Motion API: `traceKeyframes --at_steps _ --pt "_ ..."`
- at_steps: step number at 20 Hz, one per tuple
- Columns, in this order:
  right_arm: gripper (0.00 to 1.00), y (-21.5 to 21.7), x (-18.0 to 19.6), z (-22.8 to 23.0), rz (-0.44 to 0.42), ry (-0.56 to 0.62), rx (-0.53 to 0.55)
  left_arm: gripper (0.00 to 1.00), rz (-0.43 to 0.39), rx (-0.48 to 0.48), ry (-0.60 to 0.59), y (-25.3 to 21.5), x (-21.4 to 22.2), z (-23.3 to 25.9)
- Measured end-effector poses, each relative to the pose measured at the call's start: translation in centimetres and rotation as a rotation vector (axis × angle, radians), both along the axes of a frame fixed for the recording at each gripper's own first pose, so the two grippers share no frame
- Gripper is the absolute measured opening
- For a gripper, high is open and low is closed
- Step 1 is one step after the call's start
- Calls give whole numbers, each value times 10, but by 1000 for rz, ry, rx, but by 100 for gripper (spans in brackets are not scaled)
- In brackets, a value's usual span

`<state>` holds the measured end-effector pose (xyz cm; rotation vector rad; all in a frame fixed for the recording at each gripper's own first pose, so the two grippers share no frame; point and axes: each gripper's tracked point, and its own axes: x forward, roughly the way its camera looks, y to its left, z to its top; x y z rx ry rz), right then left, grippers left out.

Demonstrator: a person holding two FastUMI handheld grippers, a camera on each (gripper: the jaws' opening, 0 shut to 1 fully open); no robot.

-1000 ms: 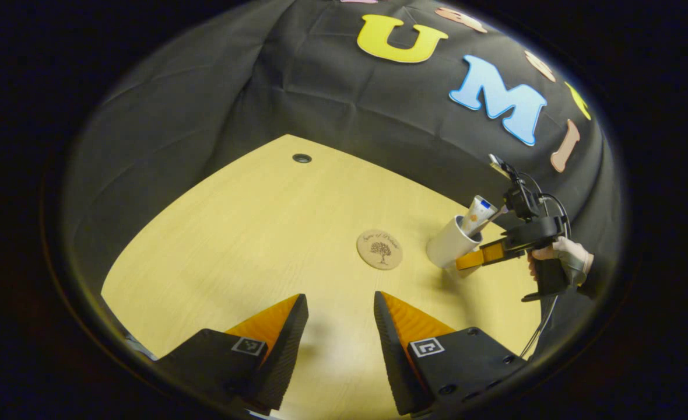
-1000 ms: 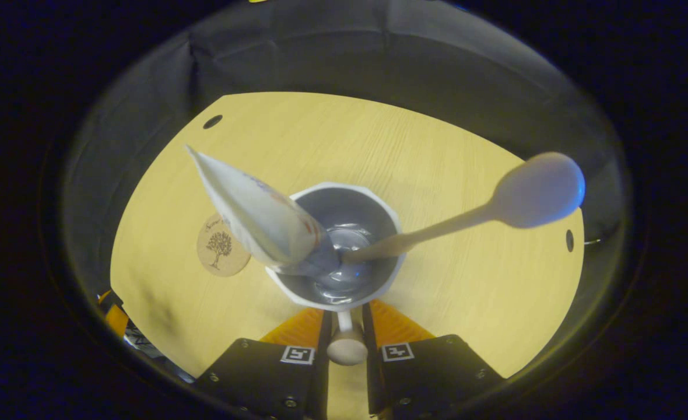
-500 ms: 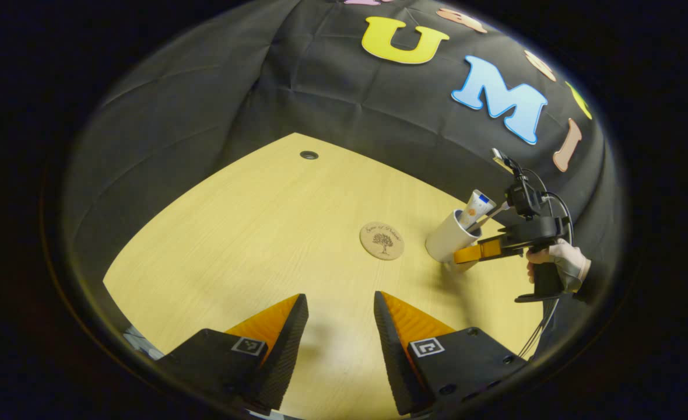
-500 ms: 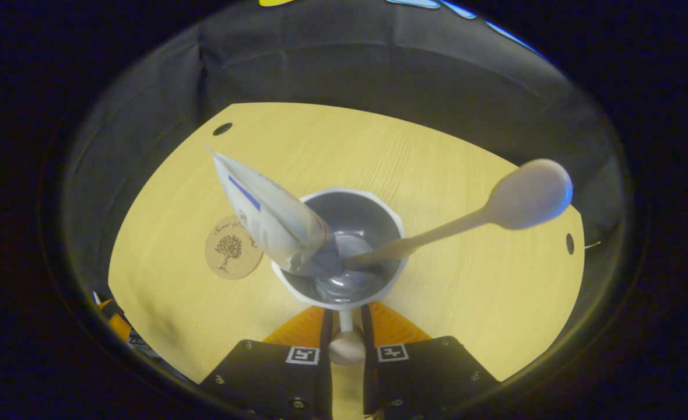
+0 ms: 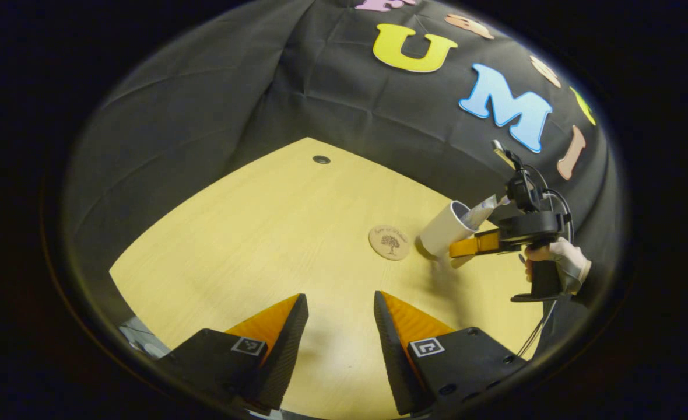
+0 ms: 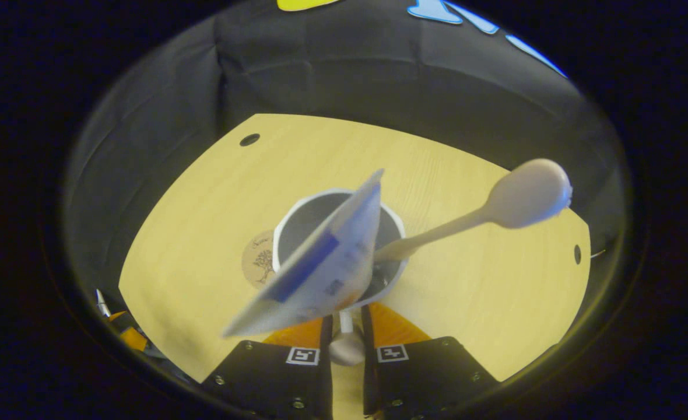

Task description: Put the toothbrush and toothpaste on the desktop into the cup, then pick up the cup and place it on the coaster on the desktop.

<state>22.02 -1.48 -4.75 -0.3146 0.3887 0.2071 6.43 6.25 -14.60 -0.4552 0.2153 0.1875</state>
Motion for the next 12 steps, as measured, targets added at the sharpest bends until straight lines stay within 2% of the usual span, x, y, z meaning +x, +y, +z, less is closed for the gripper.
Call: traceKeyframes --at_steps 10,11,12 --pt "20 64 1 -23 60 41 -60 75 105 -81 -6 19 -55 -26" --pt "17 68 2 -25 59 46 -65 75 119 -85 -9 23 -59 -26" --pt "21 71 3 -28 55 55 -66 75 132 -88 -10 27 -62 -28"
